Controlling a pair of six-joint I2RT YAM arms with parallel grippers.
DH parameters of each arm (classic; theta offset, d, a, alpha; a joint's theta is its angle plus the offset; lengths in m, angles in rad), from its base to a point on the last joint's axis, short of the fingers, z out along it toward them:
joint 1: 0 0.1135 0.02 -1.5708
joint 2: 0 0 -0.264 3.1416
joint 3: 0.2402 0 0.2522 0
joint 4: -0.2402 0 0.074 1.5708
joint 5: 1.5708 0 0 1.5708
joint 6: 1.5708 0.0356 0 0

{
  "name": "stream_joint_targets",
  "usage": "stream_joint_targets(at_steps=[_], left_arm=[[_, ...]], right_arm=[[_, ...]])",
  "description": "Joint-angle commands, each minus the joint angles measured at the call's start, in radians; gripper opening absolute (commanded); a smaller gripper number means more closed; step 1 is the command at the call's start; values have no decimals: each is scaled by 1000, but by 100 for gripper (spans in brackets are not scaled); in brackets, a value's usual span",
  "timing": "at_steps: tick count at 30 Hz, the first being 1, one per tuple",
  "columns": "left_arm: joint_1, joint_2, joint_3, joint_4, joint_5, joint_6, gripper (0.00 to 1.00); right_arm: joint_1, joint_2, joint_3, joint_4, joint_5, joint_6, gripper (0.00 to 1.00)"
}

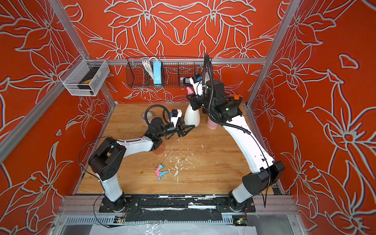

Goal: Attach spray nozzles to spray bottles
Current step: Screw the spray nozzle on the spray bottle.

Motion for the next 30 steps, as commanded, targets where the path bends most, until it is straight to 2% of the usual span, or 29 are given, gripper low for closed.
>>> stream_joint_targets(at_steps=[1, 6, 10, 13, 23, 28, 30], left_arm=[[1, -11, 95, 151, -154, -40, 46], [-38, -7, 107, 122, -258, 51, 46], [-61, -4, 110, 102, -376, 98, 46], [-86, -3, 125, 66, -460, 149, 46], [-149, 9, 137, 16, -739, 194, 46], [-151, -3, 109, 17, -764, 195, 46], [-151, -9, 93, 24, -758, 195, 46]], right_arm=[[8, 0, -44, -180, 57, 75, 0], [20, 36, 31, -285, 147, 166, 0], [60, 71, 114, -409, 317, 210, 0], [82, 72, 117, -426, 419, 245, 0], [146, 184, 268, -599, 610, 392, 0], [153, 190, 286, -609, 625, 404, 0], [153, 178, 280, -588, 609, 384, 5]])
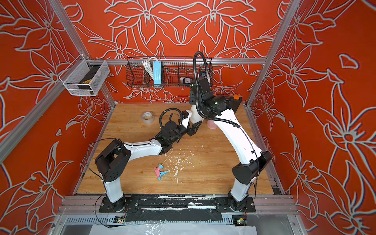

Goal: Attach spray nozzles to spray bottles
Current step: Screw the spray nozzle on the spray bottle.

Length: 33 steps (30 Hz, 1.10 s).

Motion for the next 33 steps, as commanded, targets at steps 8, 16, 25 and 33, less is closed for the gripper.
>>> stream_joint_targets(at_steps=[8, 16, 25, 33], left_arm=[[32, -46, -17, 182, -98, 18, 46], [32, -46, -20, 175, -95, 20, 47], [32, -42, -31, 166, -79, 30, 47], [47, -38, -42, 141, -33, 22, 46]], right_arm=[[30, -45, -35, -178, -77, -73, 26], [30, -57, -15, -160, -119, -97, 31], [29, -79, 13, -156, -142, -131, 52], [22, -183, -96, -57, -320, -213, 66]])
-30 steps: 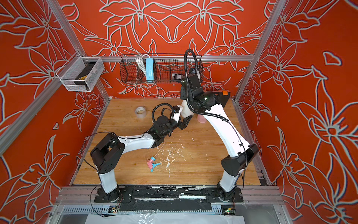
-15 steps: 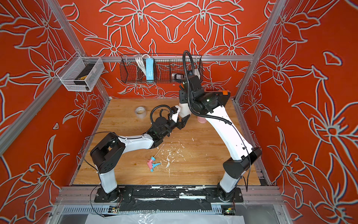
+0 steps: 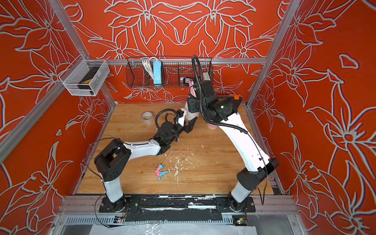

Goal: Attach spray nozzles to spray bottles
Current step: Screw the spray nozzle on the spray bottle.

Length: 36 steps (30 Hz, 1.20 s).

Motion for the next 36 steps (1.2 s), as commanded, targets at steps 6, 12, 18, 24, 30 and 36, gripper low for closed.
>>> stream_joint_targets(at_steps=[6, 12, 18, 24, 30, 36], left_arm=[[39, -39, -6, 4, 81, -35, 46], [43, -49, -21, -5, 95, -26, 46], [43, -51, -26, -6, 107, -26, 46], [42, -54, -25, -4, 108, -25, 46], [43, -55, -28, -9, 114, -23, 46], [43, -49, -24, -9, 115, -29, 46]], right_arm=[[-86, -140, -104, 91, -353, -44, 66], [-195, -102, -97, 142, -583, 51, 66], [-193, -43, -62, 178, -630, 78, 65], [-190, 21, 4, 144, -643, 79, 64], [-172, 39, 30, 131, -624, 70, 63], [-150, 62, 81, 89, -604, 54, 61]])
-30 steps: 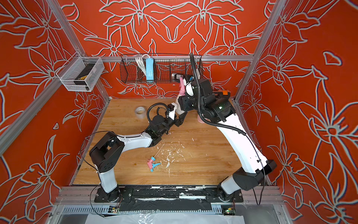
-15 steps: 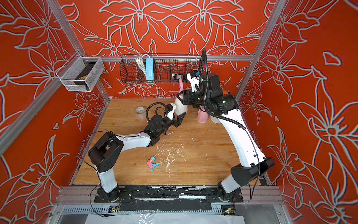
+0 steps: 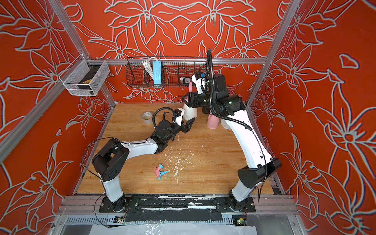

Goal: Attach spray nozzles to spray bottles
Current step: Screw the spray nozzle on the spray bottle.

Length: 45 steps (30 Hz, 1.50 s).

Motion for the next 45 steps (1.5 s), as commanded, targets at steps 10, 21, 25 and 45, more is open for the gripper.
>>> stream_joint_targets(at_steps=[10, 21, 25, 45], left_arm=[[0, -35, 3, 18, 15, 3, 46], [57, -23, -7, 54, 243, -43, 46], [87, -23, -9, 55, 323, -60, 46], [144, -51, -53, 102, 526, -81, 46]], right_arm=[[54, 105, 145, -71, 26, -18, 59], [50, 10, 87, -59, 13, -105, 65], [-12, -76, -21, 65, -72, -61, 66], [-187, 12, -62, 251, -373, 58, 76]])
